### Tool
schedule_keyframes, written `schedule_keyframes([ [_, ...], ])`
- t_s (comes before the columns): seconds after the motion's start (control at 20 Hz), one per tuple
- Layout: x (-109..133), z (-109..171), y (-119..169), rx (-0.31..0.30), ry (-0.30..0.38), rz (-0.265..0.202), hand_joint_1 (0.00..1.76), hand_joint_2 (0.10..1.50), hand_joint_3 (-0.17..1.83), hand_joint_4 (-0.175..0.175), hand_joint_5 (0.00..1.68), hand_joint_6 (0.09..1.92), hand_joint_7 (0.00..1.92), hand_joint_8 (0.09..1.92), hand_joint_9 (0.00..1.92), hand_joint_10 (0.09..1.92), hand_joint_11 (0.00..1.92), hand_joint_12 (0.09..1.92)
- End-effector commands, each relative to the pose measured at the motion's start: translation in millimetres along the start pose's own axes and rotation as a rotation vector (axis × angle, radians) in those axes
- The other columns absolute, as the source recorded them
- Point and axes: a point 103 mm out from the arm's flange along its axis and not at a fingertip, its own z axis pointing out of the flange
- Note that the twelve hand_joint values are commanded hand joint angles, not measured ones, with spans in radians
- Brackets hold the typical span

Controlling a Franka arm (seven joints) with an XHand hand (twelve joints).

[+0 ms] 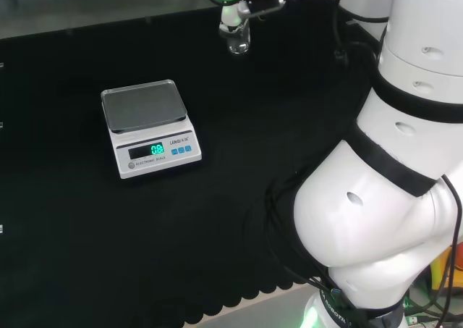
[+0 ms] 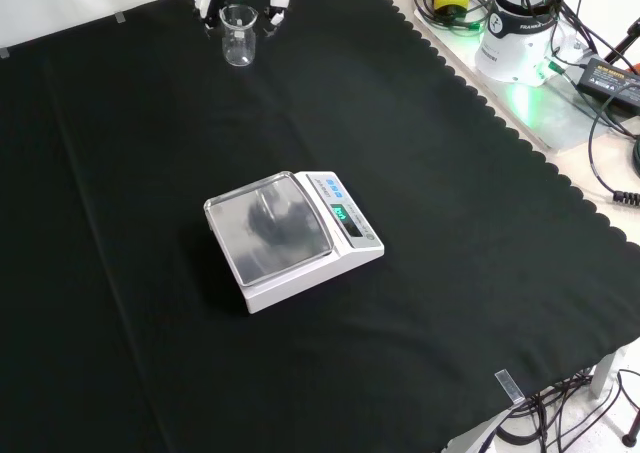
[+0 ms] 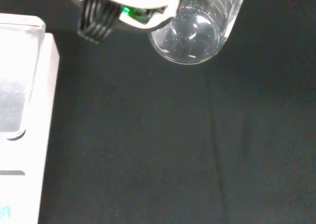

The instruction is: Put the beaker on the electronic balance.

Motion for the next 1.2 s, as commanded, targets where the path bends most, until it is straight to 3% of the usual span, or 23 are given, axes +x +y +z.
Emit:
schedule_keyframes([
  [0.05,7,-2,0,0.001,-0.003,-0.009,1.19,0.7,0.68,-0.162,0.87,0.71,0.9,0.76,1.31,0.15,1.41,0.63],
  [0.55,26,-6,8,-0.017,0.016,-0.035,1.19,0.7,0.68,-0.161,0.87,0.71,0.91,0.76,1.32,0.13,1.41,0.62],
  [1.2,112,-9,31,-0.017,0.105,-0.217,1.2,0.7,0.68,-0.161,0.88,0.72,0.91,0.76,1.33,0.12,1.41,0.62],
])
